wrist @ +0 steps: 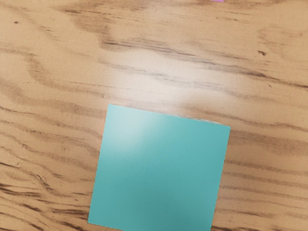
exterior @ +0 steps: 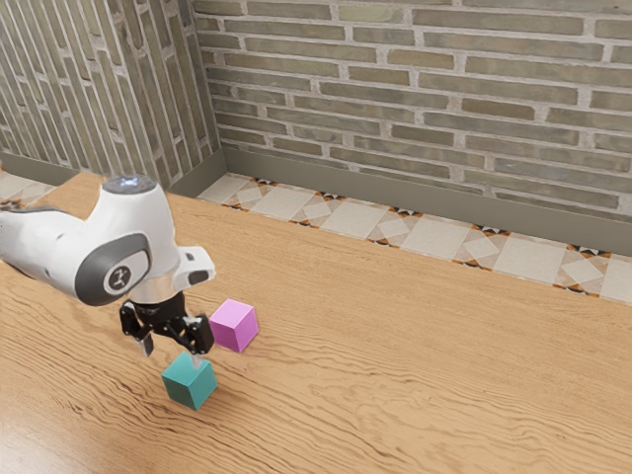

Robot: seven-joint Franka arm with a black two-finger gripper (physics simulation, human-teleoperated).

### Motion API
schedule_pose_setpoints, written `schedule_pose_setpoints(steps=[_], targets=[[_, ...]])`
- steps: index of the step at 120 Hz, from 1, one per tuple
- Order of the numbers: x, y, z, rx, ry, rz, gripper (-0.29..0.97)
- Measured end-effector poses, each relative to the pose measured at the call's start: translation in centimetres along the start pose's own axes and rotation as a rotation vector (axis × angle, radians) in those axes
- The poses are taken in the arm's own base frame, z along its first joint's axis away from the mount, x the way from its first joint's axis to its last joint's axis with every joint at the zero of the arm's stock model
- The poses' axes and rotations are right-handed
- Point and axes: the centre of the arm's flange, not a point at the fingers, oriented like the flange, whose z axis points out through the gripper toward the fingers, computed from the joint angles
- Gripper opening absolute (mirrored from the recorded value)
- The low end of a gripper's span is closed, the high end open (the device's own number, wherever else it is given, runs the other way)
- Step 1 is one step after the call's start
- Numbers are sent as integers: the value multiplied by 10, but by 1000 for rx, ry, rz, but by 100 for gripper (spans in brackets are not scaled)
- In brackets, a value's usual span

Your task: Pick up the blue block with one arm, and put the blue block on the pink block with one arm

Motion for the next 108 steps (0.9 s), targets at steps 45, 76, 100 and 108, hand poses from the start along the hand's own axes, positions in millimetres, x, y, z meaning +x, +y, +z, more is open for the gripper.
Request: schedule_pose_setpoints(steps=[45,76,100,108], targets=[[10,1,39,-46,5,89,68],[14,-6,48,-59,8,119,68],[14,-5,62,-66,-16,146,68],[14,-4,65,-69,-17,154,68]])
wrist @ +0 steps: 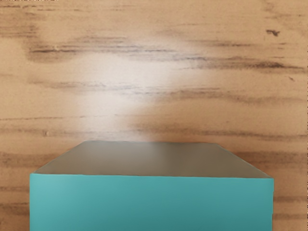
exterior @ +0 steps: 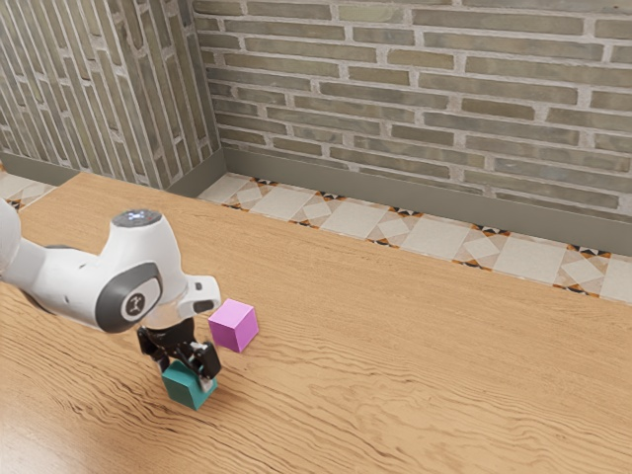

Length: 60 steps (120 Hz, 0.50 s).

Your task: Pick up the blue block with one arm, and put the blue block on the pink block with one arm

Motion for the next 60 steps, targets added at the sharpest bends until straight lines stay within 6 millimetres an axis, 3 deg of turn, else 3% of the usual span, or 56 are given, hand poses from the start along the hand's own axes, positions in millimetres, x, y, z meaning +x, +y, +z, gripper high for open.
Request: schedule_pose_setpoints(steps=[26,47,60], targets=[[0,3,7,-9,-7,19,68],[0,4,-1,-9,3,25,42],[0,3,-2,-7,1,24,37]])
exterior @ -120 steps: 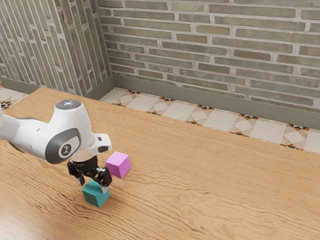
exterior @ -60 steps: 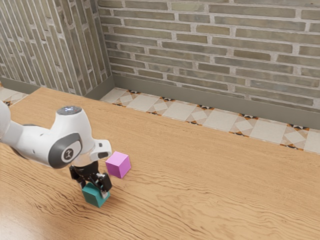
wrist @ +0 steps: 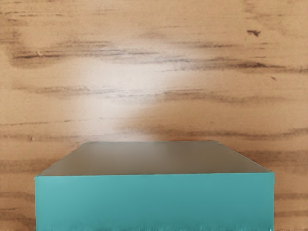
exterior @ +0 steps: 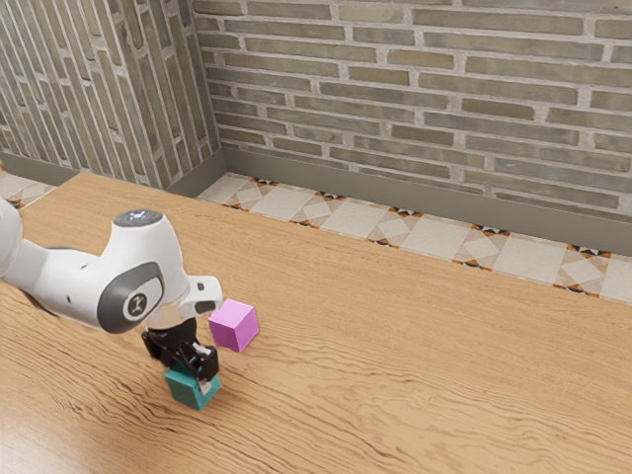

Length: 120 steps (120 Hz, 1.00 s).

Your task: Pick up the blue block with one arm, and put the blue block on the pink block with one arm

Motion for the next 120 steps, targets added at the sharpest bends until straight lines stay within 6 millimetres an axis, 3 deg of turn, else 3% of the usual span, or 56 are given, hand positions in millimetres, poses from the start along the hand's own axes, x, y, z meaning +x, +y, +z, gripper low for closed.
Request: schedule_pose_setpoints(steps=[6,13,25,43,56,68,83,120], targets=[[1,-1,-10,5,20,-2,35],[7,-2,-45,20,91,-2,34],[33,-2,-81,27,163,5,33],[93,3,-97,11,197,25,30],[121,0,-98,1,193,20,28],[122,-9,-93,2,169,3,28],[117,-34,-85,9,141,-43,27],[116,-30,-87,12,137,-42,26]])
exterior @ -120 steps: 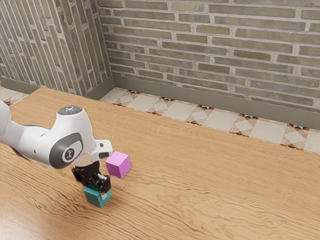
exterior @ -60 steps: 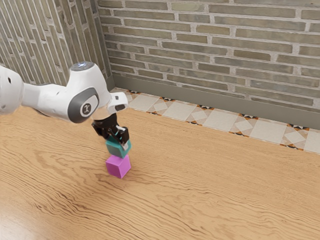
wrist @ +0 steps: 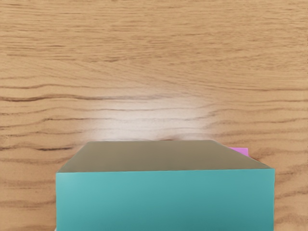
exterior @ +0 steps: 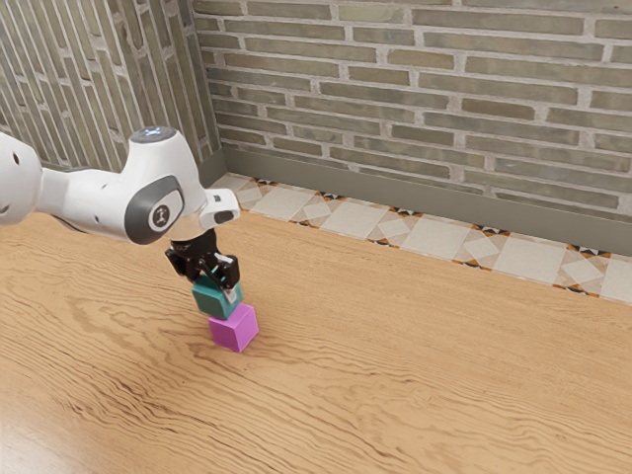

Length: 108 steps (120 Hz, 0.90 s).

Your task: Pick up the blue block with one arm, and put the blue block on the pink block with one arm

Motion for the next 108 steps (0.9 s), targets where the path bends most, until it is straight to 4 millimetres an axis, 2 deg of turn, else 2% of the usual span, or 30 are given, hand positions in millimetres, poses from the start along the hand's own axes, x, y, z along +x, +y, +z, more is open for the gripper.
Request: schedule_pose_setpoints(steps=[14,28,50,74,101,104,108], targets=[[0,0,-7,1,10,-4,26],[-6,2,-1,-3,-6,-12,23],[-8,16,-1,-5,-7,-7,19],[-9,16,3,-24,-16,-27,39],[-8,16,-2,-35,-10,-22,57],[-8,16,-9,-34,2,-21,59],[-8,16,-32,-29,36,-19,60]])
